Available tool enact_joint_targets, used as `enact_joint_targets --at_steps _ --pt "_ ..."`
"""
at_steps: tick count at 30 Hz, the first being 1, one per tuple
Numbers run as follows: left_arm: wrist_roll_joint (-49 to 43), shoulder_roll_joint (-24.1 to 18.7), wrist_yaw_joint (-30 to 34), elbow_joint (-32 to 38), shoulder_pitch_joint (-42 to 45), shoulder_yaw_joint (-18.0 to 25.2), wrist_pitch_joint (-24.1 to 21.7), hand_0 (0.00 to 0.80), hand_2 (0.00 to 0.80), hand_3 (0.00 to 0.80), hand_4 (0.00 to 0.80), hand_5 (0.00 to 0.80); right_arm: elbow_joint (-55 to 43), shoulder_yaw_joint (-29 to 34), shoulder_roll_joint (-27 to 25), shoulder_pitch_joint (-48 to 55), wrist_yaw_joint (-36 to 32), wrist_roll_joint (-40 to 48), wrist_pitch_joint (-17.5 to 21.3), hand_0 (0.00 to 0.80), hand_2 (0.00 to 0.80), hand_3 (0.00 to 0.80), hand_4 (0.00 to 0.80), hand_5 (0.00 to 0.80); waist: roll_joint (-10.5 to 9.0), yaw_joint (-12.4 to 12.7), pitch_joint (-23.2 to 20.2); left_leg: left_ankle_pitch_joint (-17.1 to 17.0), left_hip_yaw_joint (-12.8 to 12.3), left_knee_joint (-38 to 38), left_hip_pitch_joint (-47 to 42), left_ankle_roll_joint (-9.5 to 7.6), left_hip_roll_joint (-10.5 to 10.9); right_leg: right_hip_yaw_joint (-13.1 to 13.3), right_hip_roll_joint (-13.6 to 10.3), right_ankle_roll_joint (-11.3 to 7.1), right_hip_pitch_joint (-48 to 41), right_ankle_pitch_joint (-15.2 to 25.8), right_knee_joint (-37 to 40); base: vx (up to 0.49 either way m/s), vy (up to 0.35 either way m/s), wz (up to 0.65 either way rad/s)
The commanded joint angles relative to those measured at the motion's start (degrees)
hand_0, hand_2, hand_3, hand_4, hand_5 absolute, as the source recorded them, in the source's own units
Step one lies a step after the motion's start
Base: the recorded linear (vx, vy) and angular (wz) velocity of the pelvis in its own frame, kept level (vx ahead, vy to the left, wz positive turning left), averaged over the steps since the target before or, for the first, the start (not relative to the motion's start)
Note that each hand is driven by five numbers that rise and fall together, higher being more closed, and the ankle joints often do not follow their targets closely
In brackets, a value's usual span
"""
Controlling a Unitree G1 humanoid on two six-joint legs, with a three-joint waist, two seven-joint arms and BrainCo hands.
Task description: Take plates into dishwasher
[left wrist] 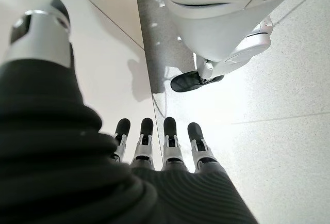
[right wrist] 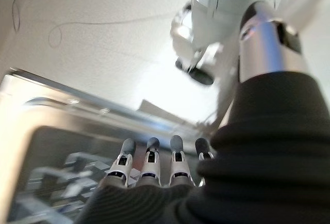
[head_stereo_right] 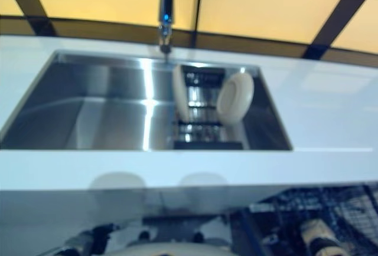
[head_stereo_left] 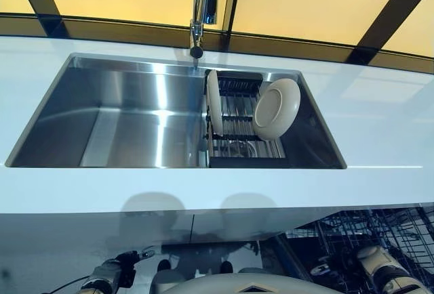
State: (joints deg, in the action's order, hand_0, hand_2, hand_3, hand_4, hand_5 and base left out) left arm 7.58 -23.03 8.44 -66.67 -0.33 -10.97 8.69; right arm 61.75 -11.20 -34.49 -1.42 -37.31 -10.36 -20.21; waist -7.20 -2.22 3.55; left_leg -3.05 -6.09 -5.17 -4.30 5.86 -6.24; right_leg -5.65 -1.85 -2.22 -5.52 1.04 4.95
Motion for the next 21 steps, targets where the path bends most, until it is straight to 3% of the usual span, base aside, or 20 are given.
enact_joint_targets --at_steps 1,4,9,12,16,21 --pt "-0.4 0.4 0.5 -3.7 -3.7 0.1 -1.0 0.000 0.000 0.000 0.000 0.000 5.4 4.8 -1.9 -1.9 9.9 10.4 -2.4 0.000 0.000 0.000 0.000 0.000 0.59 -0.1 0.1 4.0 -2.1 1.5 -0.1 -5.31 2.2 -0.9 -2.8 -6.16 3.3 0.8 -5.0 0.000 0.000 0.00" --pt "-0.2 0.6 0.8 -3.7 -4.0 0.2 -0.7 0.000 0.000 0.000 0.000 0.000 4.3 8.9 -1.8 -1.4 2.5 13.5 -1.7 0.000 0.000 0.000 0.000 0.000 0.85 -0.8 0.4 4.3 -2.6 1.5 -0.2 -5.53 2.3 -0.1 -2.8 -6.28 3.5 0.7 -5.3 -0.009 0.011 -0.04" --pt "-1.7 -0.6 2.1 -2.2 -3.8 2.0 0.5 0.000 0.000 0.000 0.000 0.000 -8.1 7.1 -4.4 1.3 -28.8 9.0 3.1 0.000 0.000 0.000 0.000 0.000 0.60 -1.5 0.3 4.0 -2.7 1.6 0.3 -5.46 2.5 0.2 -2.9 -6.21 4.1 0.9 -5.5 -0.015 0.005 -0.08" --pt "-2.6 -1.1 2.7 -1.6 -3.1 2.8 0.4 0.000 0.000 0.000 0.000 0.000 -15.0 6.3 -5.9 2.1 -37.0 13.1 5.8 0.000 0.000 0.000 0.000 0.000 0.55 -1.6 0.0 3.8 -2.8 1.5 0.2 -5.35 2.5 0.0 -2.9 -6.16 4.2 0.9 -5.4 0.004 0.002 -0.06" --pt "-2.1 -1.4 2.8 -1.4 -1.8 2.9 -0.3 0.000 0.000 0.000 0.000 0.000 -28.0 5.5 -8.4 2.7 -42.1 22.1 7.2 0.000 0.000 0.000 0.000 0.000 0.57 -2.0 -0.3 3.7 -3.0 1.5 0.3 -5.05 2.6 0.2 -2.8 -6.00 4.2 0.6 -5.2 0.000 0.000 0.00" --pt "-1.2 -1.3 3.0 -0.9 0.0 3.3 -1.0 0.000 0.000 0.000 0.000 0.000 -45.3 8.0 -12.0 3.0 -44.1 34.2 1.8 0.000 0.000 0.000 0.000 0.000 0.99 -2.8 -0.6 3.7 -3.3 1.2 0.3 -4.69 2.7 0.5 -2.6 -5.92 4.6 0.2 -5.3 -0.002 0.045 -0.01"
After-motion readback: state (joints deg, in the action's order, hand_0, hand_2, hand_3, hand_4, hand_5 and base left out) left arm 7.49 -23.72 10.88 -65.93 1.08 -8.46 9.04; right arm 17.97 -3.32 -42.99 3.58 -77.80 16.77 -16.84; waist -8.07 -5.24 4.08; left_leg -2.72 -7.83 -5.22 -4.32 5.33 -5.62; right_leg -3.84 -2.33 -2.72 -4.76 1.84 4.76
